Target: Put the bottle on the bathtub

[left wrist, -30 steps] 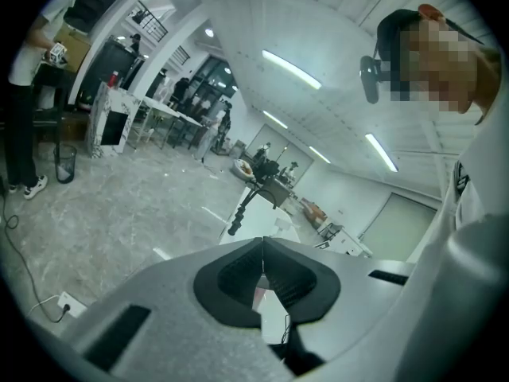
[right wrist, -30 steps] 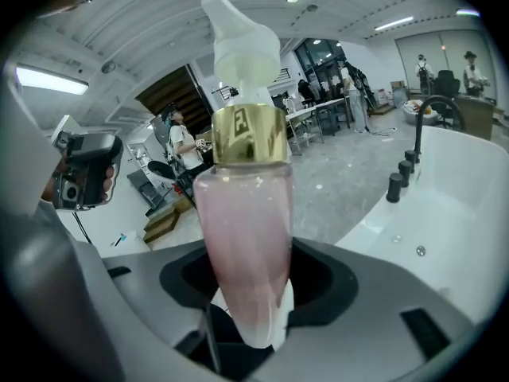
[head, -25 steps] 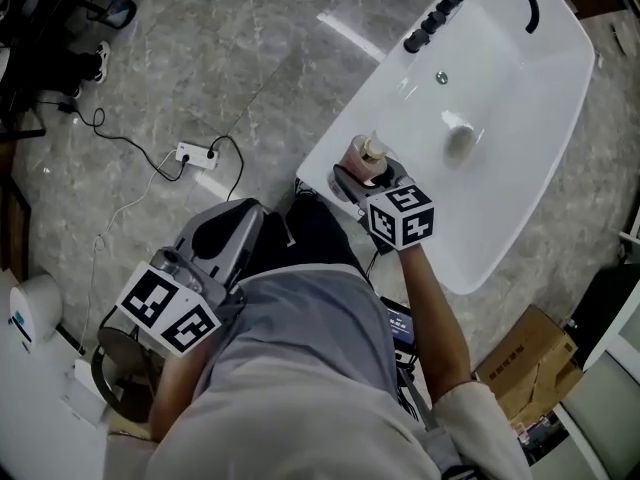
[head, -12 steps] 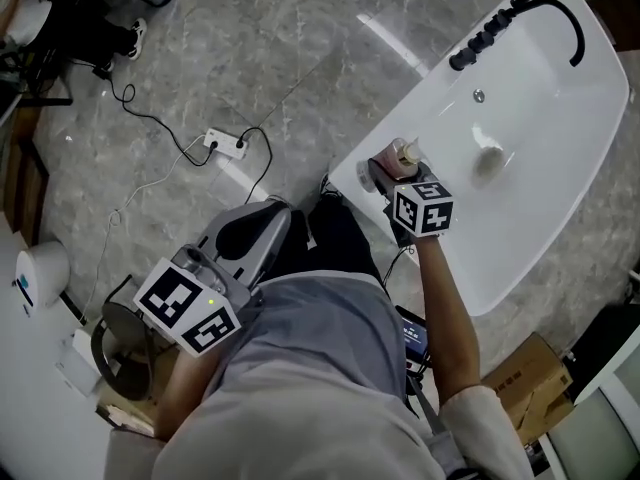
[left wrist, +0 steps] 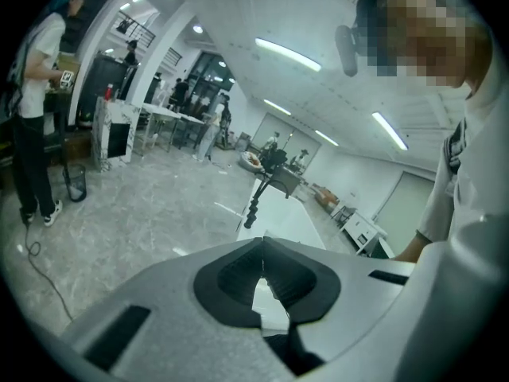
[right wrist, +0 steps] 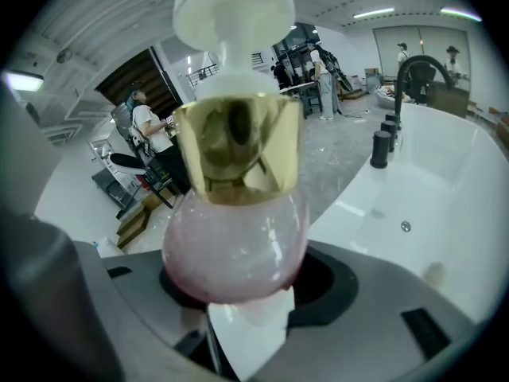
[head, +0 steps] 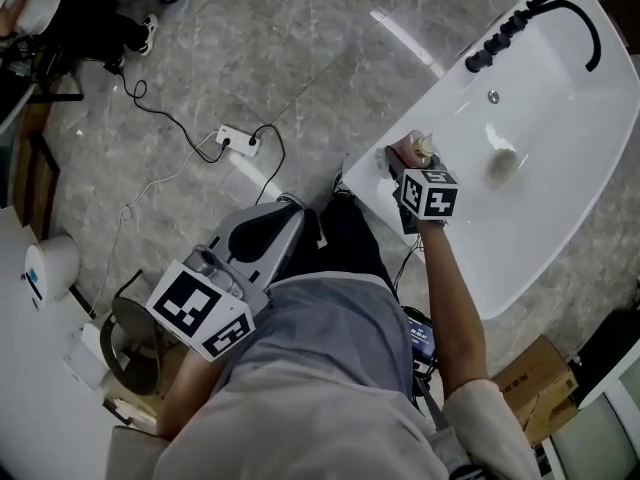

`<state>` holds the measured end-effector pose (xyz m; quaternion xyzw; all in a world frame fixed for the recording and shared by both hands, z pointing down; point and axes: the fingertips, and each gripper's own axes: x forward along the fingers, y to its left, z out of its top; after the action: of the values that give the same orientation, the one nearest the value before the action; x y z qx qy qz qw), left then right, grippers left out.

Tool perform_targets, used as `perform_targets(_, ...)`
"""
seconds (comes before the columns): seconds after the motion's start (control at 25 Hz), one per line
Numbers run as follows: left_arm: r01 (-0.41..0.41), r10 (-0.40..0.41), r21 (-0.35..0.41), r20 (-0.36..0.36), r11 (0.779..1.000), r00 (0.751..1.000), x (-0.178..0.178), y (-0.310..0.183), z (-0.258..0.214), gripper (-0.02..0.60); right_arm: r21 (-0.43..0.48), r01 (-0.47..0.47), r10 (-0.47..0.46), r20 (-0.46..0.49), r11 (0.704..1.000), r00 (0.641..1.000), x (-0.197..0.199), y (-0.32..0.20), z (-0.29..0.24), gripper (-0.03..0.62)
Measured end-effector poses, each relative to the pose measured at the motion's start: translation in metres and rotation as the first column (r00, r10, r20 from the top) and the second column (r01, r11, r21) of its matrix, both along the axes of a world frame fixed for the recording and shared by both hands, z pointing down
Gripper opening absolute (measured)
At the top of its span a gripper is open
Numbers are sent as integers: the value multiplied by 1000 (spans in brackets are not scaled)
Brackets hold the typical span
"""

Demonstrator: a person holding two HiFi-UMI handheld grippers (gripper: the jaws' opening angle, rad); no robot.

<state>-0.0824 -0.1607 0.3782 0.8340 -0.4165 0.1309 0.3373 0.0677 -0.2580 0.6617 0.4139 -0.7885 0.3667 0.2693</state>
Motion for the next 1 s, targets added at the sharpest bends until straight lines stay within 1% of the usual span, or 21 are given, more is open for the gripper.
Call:
perform_targets(0.04, -11, 11, 4, 11, 1000, 1000, 2, 0, 0, 9, -1, -8, 8, -9, 1000, 1000, 1, -3, 3, 219)
perform_targets(0.16, -25, 25, -2, 11, 1000, 1000, 1, 2, 1, 9, 11, -41, 41, -26, 999, 999, 0, -10, 7, 219)
perform_targets(0.36, -10, 10, -15, 23, 1000, 1000, -7, 4, 3, 9, 45, -114, 116, -43, 992, 992, 0, -12, 7, 221)
perform_targets(0.48, -5, 5, -9, 13, 1000, 1000, -8, 2, 1, 9, 83, -131, 137, -69, 988, 988, 0, -9, 5, 221)
perform_targets(0.6, 0, -1, -11, -20, 1000, 1000, -9, 2, -1, 9, 113, -147, 158, -92, 983, 983, -2, -4, 5, 220)
perform_targets(0.68, 5, -5, -11, -36, 1000, 999, -9, 4, -3, 9, 118, -143, 155, -105, 983, 982, -5, 1, 3, 219)
perform_targets(0.84, 14, -14, 1, -52, 1000, 999, -8, 2, -4, 9, 131, -104, 121, -124, 986, 985, -10, 5, 0, 219)
perform_targets(1.0, 25, -24, 6, -67, 1000, 997, -7, 3, -4, 9, 125, -93, 109, -131, 988, 985, -11, 15, 3, 221)
